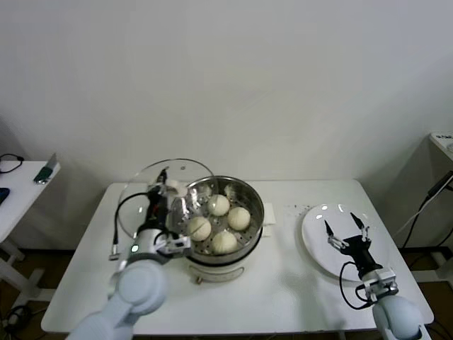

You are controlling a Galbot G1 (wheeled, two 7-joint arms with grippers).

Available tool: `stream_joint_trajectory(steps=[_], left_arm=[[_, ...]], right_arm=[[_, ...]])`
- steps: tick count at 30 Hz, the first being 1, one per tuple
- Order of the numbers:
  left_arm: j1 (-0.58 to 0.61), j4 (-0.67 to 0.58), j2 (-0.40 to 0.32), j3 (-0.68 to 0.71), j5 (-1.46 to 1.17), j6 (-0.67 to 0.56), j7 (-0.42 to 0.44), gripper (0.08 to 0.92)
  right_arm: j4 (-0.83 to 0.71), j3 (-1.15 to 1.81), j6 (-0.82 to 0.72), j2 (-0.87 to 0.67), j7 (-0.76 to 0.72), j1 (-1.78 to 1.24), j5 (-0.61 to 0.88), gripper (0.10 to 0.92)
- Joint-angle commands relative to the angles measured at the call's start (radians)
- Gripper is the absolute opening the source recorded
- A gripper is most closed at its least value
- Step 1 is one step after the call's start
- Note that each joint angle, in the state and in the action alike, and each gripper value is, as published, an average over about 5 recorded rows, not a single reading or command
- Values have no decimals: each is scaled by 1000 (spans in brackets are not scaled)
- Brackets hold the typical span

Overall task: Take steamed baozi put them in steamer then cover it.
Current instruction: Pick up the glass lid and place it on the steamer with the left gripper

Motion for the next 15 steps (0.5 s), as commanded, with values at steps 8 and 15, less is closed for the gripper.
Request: stream_joint_trajectory(steps=[8, 15], left_arm=[[-106, 231, -402, 195, 346, 51, 159, 151], [-78, 266, -401, 173, 366, 51, 128, 151]], right_arm=[[-5, 14, 3, 20, 1, 2, -13, 823], [-12, 22, 6, 24, -1, 1, -13, 823]])
